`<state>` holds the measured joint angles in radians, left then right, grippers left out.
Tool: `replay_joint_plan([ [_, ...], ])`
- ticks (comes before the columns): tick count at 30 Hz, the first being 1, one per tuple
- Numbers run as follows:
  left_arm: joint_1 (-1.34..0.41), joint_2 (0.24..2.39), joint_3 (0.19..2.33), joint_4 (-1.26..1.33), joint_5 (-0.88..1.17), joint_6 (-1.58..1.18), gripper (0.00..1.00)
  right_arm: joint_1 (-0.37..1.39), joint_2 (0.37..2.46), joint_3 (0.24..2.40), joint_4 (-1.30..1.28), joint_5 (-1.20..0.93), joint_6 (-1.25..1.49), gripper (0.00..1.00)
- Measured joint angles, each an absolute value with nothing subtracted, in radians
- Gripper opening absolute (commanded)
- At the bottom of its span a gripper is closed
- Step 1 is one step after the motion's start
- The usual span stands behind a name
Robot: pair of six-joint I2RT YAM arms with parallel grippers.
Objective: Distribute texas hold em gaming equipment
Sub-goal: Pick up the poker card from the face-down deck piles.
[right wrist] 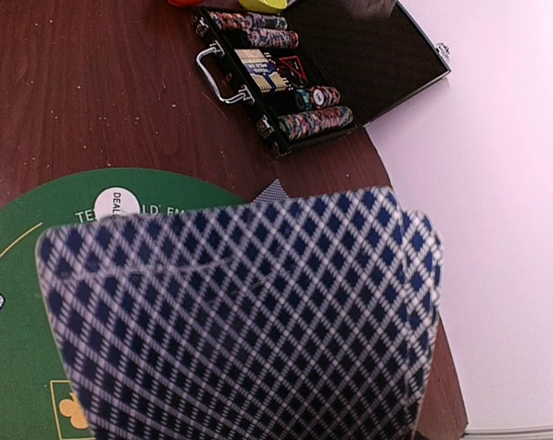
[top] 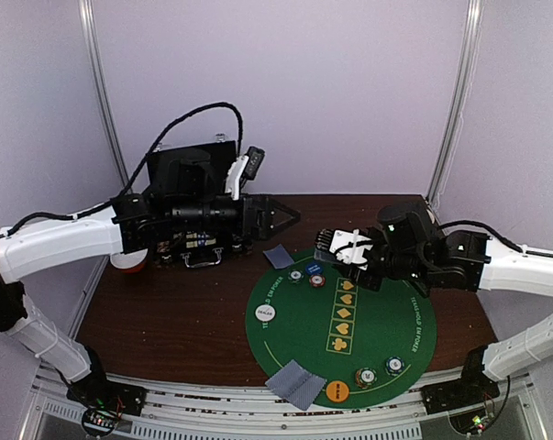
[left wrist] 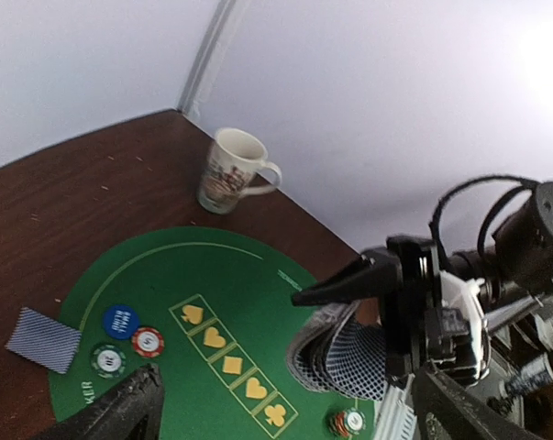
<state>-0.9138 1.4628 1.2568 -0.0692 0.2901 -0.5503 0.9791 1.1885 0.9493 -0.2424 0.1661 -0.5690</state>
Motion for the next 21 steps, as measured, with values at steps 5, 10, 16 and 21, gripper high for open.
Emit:
replay_joint_plan([
  [5,-0.859,1.560,1.259,-0.046,0.543,-0.540,0.98,0.982,1.209,0.978,-0.212,0.156,-0.599,0.44],
  [10,-0.838,1.605,1.259,-0.033,0.657,-0.519,0.98,0.982,1.243,0.993,-0.197,0.131,-0.607,0.44],
  [16,-0.839,1.613,1.259,0.009,0.694,-0.511,0.91,0.982,1.276,0.999,-0.190,0.119,-0.627,0.44],
  [21,-0.839,1.652,1.269,0.004,0.647,-0.505,0.82,0.984,1.296,1.014,-0.188,0.116,-0.630,0.44],
])
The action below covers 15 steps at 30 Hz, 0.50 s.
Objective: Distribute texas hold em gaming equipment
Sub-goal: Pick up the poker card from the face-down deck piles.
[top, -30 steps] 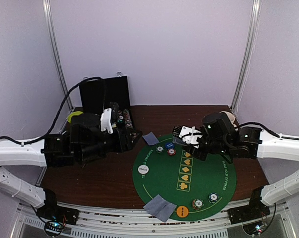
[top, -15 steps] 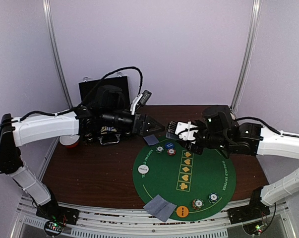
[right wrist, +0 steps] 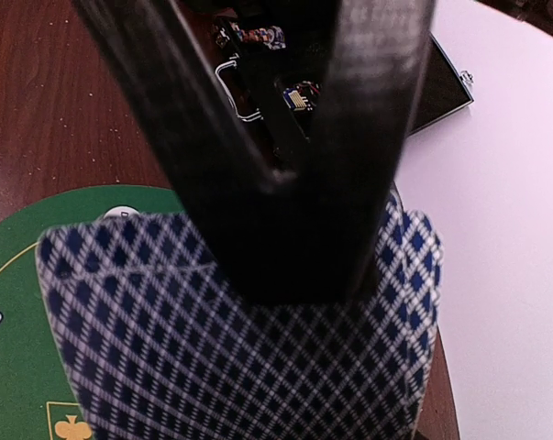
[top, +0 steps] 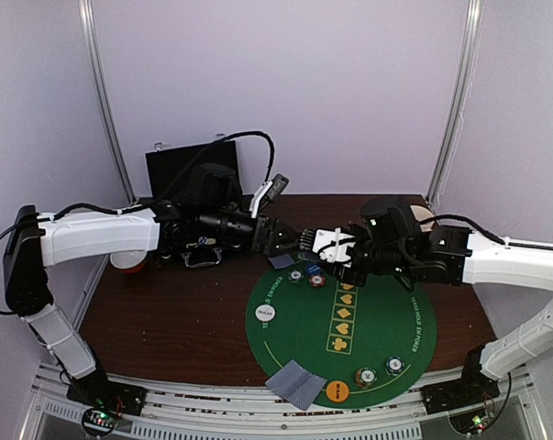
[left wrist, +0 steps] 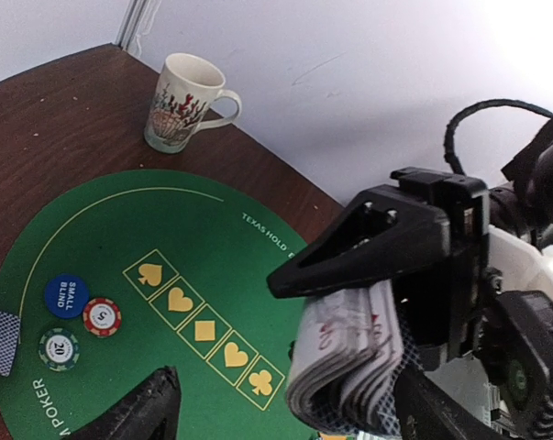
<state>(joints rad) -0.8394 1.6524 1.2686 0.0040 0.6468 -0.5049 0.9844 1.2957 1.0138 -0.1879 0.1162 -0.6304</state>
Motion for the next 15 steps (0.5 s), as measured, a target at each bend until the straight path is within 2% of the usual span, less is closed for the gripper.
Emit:
replay_joint_plan([
  [4,-0.839,1.661,1.269,-0.024,0.590,-0.493,0.74,0.986,1.296,1.014,-0.186,0.115,-0.632,0.44],
  [15,-0.854,1.649,1.281,-0.031,0.563,-0.471,0.28,0.987,1.296,1.014,-0.172,0.123,-0.632,0.43],
])
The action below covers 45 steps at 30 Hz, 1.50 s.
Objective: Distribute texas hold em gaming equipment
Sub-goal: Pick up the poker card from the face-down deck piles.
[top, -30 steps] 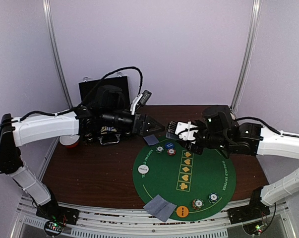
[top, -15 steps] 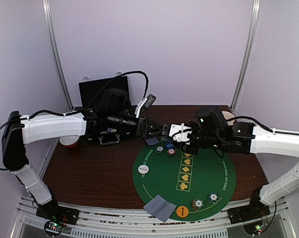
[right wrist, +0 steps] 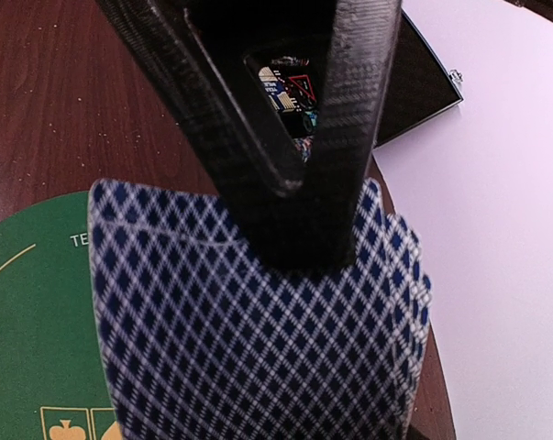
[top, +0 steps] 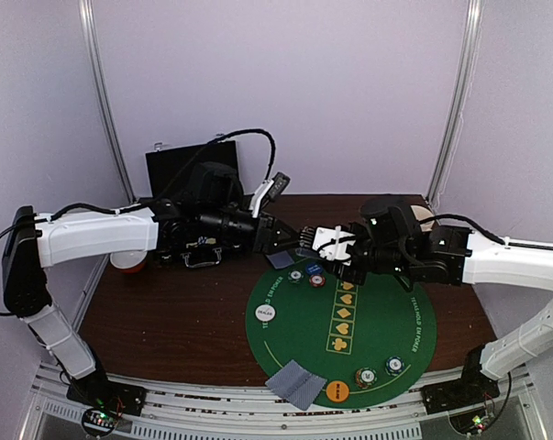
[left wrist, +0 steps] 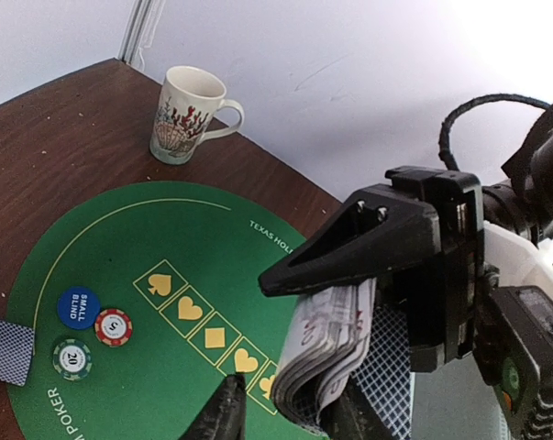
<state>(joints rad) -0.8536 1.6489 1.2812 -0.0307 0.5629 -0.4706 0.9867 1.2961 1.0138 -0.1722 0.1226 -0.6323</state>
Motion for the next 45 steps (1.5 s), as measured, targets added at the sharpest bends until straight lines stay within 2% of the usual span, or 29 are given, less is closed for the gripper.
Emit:
replay_joint_plan([
  [3,-0.854,1.643,1.281,-0.024,0.579,-0.472,0.21,0.987,1.296,1.014,-0.166,0.126,-0.632,0.43],
  [14,-0.853,1.614,1.281,-0.033,0.564,-0.464,0.25,0.987,1.296,1.014,-0.161,0.131,-0.633,0.43],
  [16,-0.852,1.605,1.281,-0.033,0.558,-0.461,0.21,0.987,1.296,1.014,-0.160,0.131,-0.633,0.43],
  [21,-0.852,1.597,1.281,-0.037,0.562,-0.456,0.01,0.987,1.296,1.014,-0.160,0.133,-0.633,0.43],
  [22,-0.852,1.597,1.281,-0.038,0.566,-0.454,0.00,0.987,1.296,1.014,-0.160,0.135,-0.633,0.43],
  [38,-0.836,1.513,1.282,-0.093,0.566,-0.382,0.00,0.987,1.296,1.010,-0.154,0.154,-0.633,0.43],
  [45,-0.765,1.496,1.328,-0.191,0.593,-0.313,0.00,0.969,1.296,1.000,-0.154,0.155,-0.633,0.43],
])
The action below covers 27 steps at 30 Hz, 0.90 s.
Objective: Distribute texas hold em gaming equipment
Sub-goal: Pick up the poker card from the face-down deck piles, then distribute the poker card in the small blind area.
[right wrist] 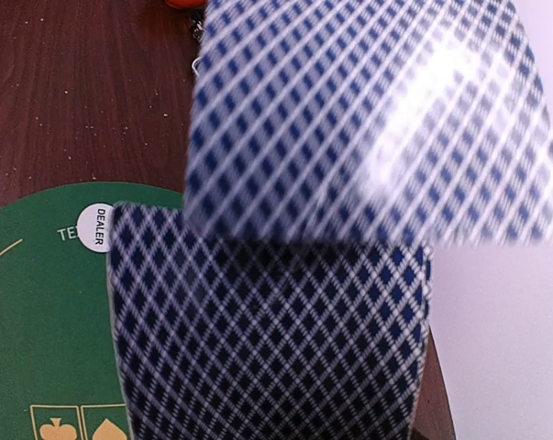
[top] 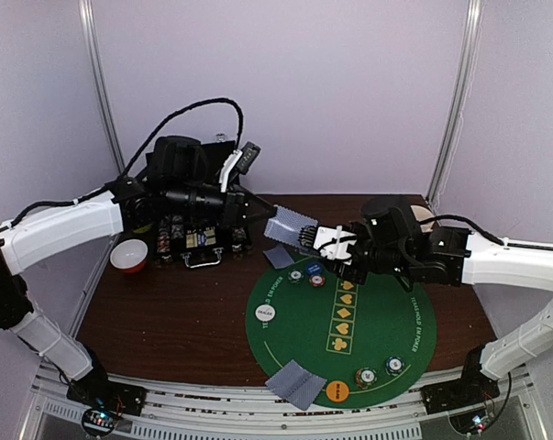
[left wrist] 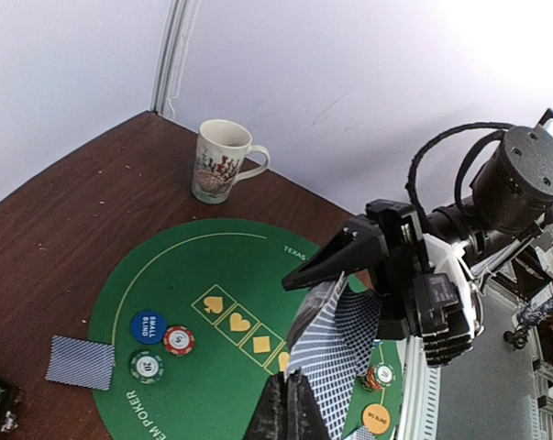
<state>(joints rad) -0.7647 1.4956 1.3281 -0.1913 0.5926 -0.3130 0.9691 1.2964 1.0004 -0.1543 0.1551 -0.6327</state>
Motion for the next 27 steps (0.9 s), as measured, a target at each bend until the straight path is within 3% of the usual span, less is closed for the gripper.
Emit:
replay_joint_plan([
  [8,-0.641,1.536,1.495,-0.389,0.490,-0.128,0.00,0.962,1.296,0.994,-0.155,0.164,-0.634,0.43],
  [21,-0.635,2.091,1.997,-0.715,0.289,0.199,0.00,0.962,1.289,0.996,-0.183,0.163,-0.652,0.43],
  [27,-0.635,2.206,2.026,-0.788,0.279,0.278,0.00,0.962,1.288,0.996,-0.193,0.163,-0.653,0.43],
])
